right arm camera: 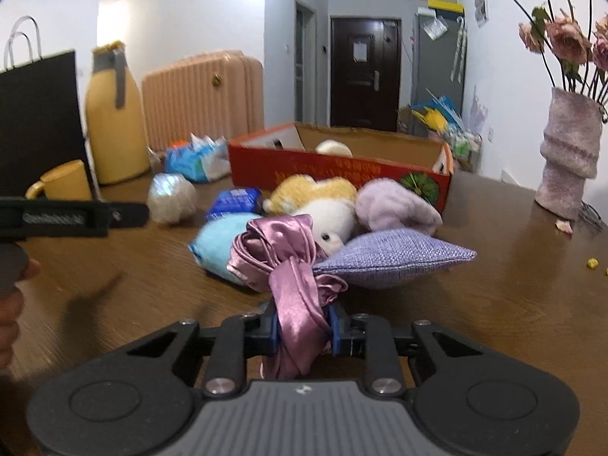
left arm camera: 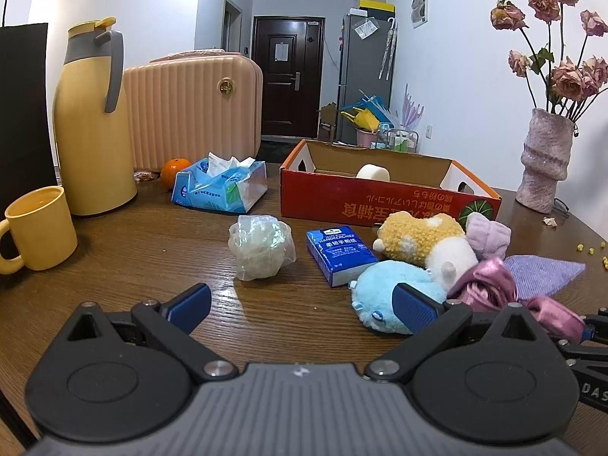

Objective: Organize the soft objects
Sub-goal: 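Lift the pink ribbon with the right gripper toward the box while the left gripper approaches the light blue plush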

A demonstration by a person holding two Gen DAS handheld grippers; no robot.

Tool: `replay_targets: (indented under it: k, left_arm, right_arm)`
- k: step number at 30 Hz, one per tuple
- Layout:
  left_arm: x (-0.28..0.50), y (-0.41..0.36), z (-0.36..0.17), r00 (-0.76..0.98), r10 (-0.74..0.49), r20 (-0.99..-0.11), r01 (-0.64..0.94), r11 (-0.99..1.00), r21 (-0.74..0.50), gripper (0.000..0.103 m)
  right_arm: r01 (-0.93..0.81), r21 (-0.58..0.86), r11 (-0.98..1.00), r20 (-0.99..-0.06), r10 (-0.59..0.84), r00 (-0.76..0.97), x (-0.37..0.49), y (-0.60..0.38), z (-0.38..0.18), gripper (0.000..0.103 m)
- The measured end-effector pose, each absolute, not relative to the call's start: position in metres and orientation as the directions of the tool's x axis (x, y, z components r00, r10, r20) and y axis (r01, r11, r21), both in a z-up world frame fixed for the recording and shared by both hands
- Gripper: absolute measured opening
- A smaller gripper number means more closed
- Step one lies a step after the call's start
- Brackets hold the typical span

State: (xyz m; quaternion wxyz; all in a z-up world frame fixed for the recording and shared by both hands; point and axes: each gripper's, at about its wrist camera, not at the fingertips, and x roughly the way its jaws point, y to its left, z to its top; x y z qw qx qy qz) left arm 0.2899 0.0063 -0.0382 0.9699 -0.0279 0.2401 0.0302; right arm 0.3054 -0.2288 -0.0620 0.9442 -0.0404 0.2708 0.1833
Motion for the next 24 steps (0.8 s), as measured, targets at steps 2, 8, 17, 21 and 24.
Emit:
replay_targets:
  k: [2, 8, 17, 21, 24]
  left_arm:
    - [0.290, 0.006, -0.039, 0.884, 0.044, -0.466, -0.072, 0.997, -0.041, 0.103]
    - [0.288, 0.007, -0.038, 0.885, 0.042, -0.464, -0.072, 0.996, -0.048, 0.103]
    - [0.290, 0.005, -0.039, 0.882, 0.035, -0.471, -0.065, 0.997, -0.049, 0.103]
    - [0.292, 0.004, -0.041, 0.878, 0.030, -0.478, -0.060, 0.997, -0.047, 0.103]
    - [0.298, 0.003, -0.044, 0.867, 0.023, -0.498, -0.053, 0.998, -0.046, 0.103]
  right_arm:
    - [-0.384, 0.031, 0.923, -0.489, 0.349, 0.799, 0.300, -0.229, -0.057, 0.023]
    - [-0.416, 0.049, 0.908, -0.396, 0.400, 0.827, 0.285, -0.224, -0.047, 0.022]
    - [-0.369, 0.046, 0.928, -0.318, 0.364, 0.875, 0.285, -0.227, -0.038, 0.022]
    - [-0.340, 0.045, 0.939, -0.313, 0.336, 0.888, 0.293, -0.232, -0.040, 0.023]
    - [-0.320, 0.051, 0.946, -0.311, 0.319, 0.895, 0.301, -0.237, -0.042, 0.023]
